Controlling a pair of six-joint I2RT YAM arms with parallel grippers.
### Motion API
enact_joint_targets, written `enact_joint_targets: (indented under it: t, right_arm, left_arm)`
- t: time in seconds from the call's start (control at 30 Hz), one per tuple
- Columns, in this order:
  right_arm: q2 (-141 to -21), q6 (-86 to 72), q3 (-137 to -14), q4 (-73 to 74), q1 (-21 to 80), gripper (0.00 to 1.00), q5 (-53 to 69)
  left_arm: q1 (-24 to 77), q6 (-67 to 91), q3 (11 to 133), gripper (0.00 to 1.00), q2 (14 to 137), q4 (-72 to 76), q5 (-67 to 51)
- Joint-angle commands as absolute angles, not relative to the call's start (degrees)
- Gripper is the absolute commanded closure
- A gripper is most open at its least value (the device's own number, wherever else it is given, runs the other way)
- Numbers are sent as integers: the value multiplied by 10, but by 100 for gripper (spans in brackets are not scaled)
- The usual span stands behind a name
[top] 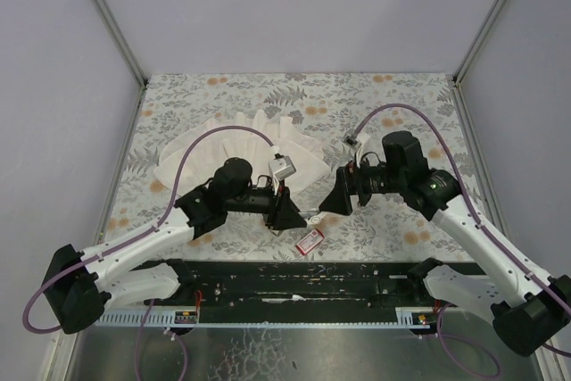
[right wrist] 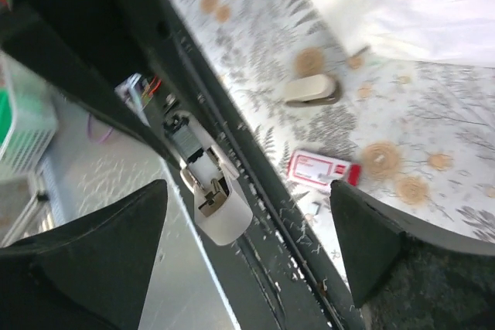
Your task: Load the staples into the stapler
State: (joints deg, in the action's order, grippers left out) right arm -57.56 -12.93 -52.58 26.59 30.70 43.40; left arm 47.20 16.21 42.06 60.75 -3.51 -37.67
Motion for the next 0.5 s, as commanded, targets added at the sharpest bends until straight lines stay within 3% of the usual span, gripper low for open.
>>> enact_joint_targets:
  t: [0.0, 0.3, 0.47]
  right_arm:
    - [-550, -228, -576, 267, 307, 8, 250]
    - [-515, -342, -557, 321, 307, 9, 19]
    - [-535, -352, -516, 283, 308, 14, 110]
  left_arm:
    - [475, 171, 400, 100, 597, 21, -322]
    - [481, 184, 375, 100, 572, 48, -278]
    - [481, 192, 373, 100, 574, 59, -282]
